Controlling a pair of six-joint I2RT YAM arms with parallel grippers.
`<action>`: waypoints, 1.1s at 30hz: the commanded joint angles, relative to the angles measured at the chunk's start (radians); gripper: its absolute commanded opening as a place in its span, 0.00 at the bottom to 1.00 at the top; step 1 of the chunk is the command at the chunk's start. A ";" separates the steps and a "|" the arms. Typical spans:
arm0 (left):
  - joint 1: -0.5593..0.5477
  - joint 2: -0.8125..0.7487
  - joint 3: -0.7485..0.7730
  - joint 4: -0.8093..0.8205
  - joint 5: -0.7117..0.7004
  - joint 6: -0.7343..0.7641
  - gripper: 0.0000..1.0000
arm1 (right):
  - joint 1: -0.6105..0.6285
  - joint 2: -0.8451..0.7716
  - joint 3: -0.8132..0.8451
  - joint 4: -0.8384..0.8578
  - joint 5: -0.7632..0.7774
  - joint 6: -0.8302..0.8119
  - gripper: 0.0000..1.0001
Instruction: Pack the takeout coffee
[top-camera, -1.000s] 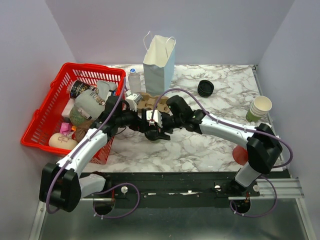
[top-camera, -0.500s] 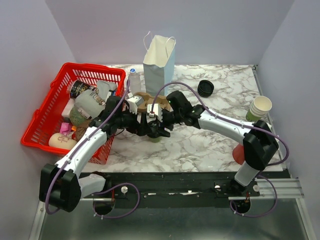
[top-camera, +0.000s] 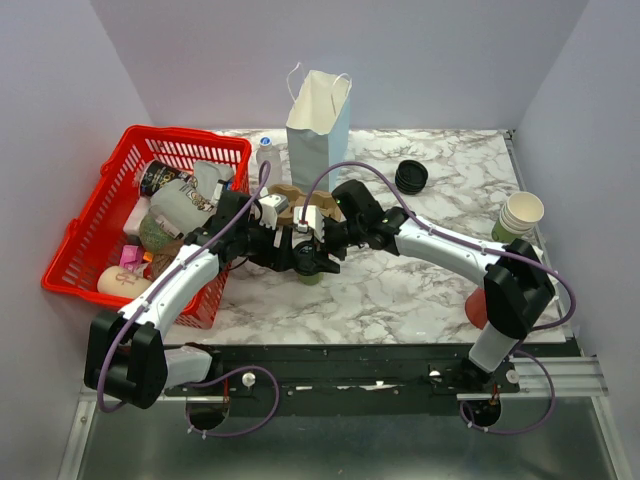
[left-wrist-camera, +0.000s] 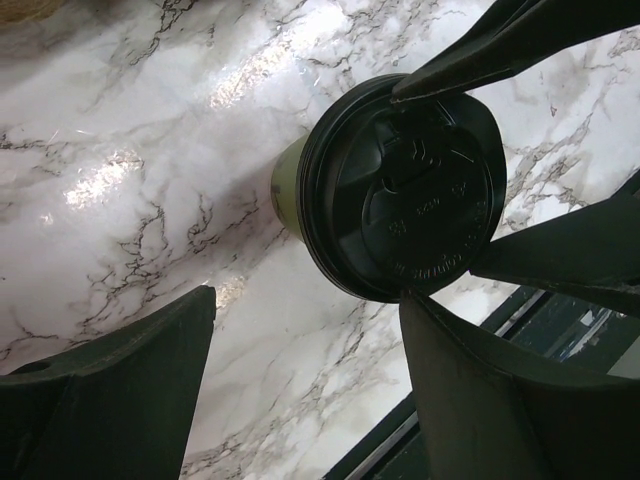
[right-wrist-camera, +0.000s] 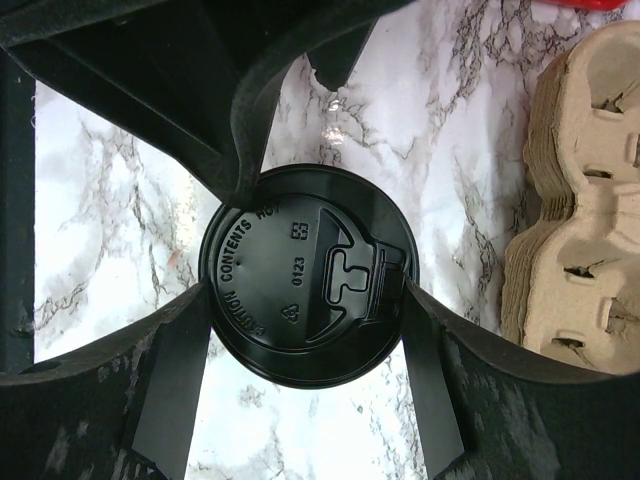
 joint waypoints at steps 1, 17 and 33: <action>-0.005 0.015 0.006 -0.021 -0.047 0.027 0.81 | -0.005 0.115 -0.077 -0.243 0.120 -0.014 0.67; -0.065 0.122 0.040 -0.038 -0.116 0.058 0.81 | -0.004 0.138 -0.074 -0.257 0.143 -0.009 0.66; -0.120 0.233 0.086 -0.073 -0.236 0.084 0.81 | -0.004 0.158 -0.084 -0.280 0.146 0.011 0.66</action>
